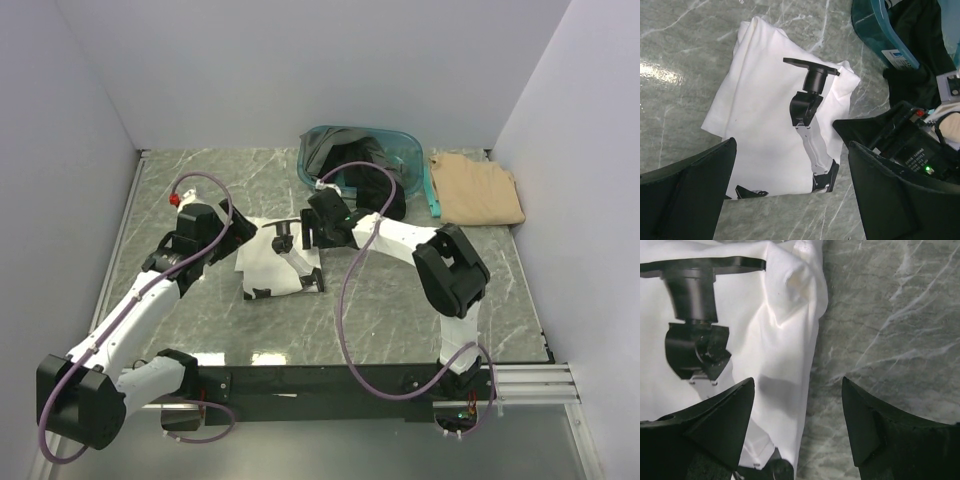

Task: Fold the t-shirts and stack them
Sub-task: Neatly place the folded tshirt to the corner

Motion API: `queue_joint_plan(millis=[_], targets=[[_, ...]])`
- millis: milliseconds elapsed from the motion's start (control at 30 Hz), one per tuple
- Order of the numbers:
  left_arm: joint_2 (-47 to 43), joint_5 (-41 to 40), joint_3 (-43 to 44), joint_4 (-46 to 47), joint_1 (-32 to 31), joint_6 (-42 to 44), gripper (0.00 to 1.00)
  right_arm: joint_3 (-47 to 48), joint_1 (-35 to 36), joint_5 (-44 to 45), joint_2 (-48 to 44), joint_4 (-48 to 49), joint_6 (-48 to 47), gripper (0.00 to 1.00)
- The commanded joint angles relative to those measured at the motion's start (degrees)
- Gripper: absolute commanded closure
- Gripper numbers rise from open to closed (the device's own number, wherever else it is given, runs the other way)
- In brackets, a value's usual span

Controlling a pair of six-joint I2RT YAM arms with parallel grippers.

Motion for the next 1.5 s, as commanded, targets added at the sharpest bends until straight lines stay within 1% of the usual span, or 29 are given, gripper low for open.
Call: queue_joint_plan(millis=[0,267,533,633,667,700,767,800,833,933,967,1100,1167,1233,1300,1333,1467], targets=[[0.4,-0.7,0.8,-0.1,0.1,0.5,0.01,4.1,0.5,0.8,2.5,-0.9,0.1,0.24],[0.8,-0.1,0.5,0.6,0.1,1.6,0.01,7.1,2.3,1.0,7.6,-2.5,-0.1,0.29],[-1.8,0.7,-0.6,2.2,0.1,1.9,0.0,7.8,4.6,-0.7,10.6,-1.6,0.6,0.38],[-3.1,0.7,-1.1,2.7,0.1,1.9,0.01,7.3,5.2,-1.6,11.5,-0.3,1.1,0.54],[-3.8,0.7,-1.3,3.0,0.1,1.9,0.01,7.0,5.4,-1.9,11.7,-0.1,1.1,0.68],[-4.1,0.6,-1.5,3.0,0.1,1.8,0.01,6.9,5.5,-1.8,11.5,0.1,1.1,0.78],[-4.9,0.3,-1.7,3.0,0.1,1.5,0.0,6.8,5.9,-0.2,11.1,0.0,0.6,0.92],[-5.1,-0.1,-1.8,2.9,0.1,1.2,0.01,6.7,5.9,0.7,10.8,-0.2,0.4,0.94],[-5.3,-0.1,-1.7,2.9,0.1,1.3,0.01,6.2,5.9,1.0,9.8,-0.7,-0.3,1.0],[-5.8,0.5,-1.8,3.6,0.1,1.7,0.01,3.8,5.7,6.4,7.2,-2.4,-1.6,1.0],[-6.5,1.8,-2.0,4.2,0.1,1.8,0.01,2.8,5.4,9.6,4.9,-2.7,-2.2,1.0],[-9.0,3.7,-3.0,7.5,0.1,2.0,0.01,-2.4,2.7,14.0,-2.0,-4.0,-6.7,1.0],[-10.7,3.0,-3.4,8.8,0.1,1.9,0.01,-5.9,1.1,16.1,-6.2,-3.5,-8.9,1.0],[-11.8,1.5,-3.7,9.4,0.1,1.9,0.01,-9.1,-1.1,20.1,-9.8,-2.4,-14.0,1.0],[-12.7,0.2,-3.7,9.6,0.1,2.9,0.01,-11.1,-3.3,23.5,-11.6,-0.8,-18.6,1.0],[-12.9,-1.5,-3.4,9.2,0.1,3.3,0.01,-12.2,-4.3,26.2,-12.6,0.1,-19.3,1.0],[-14.6,-5.8,-3.2,7.0,0.1,2.9,0.01,-12.5,-9.9,30.8,-13.9,0.3,-22.1,1.0]])
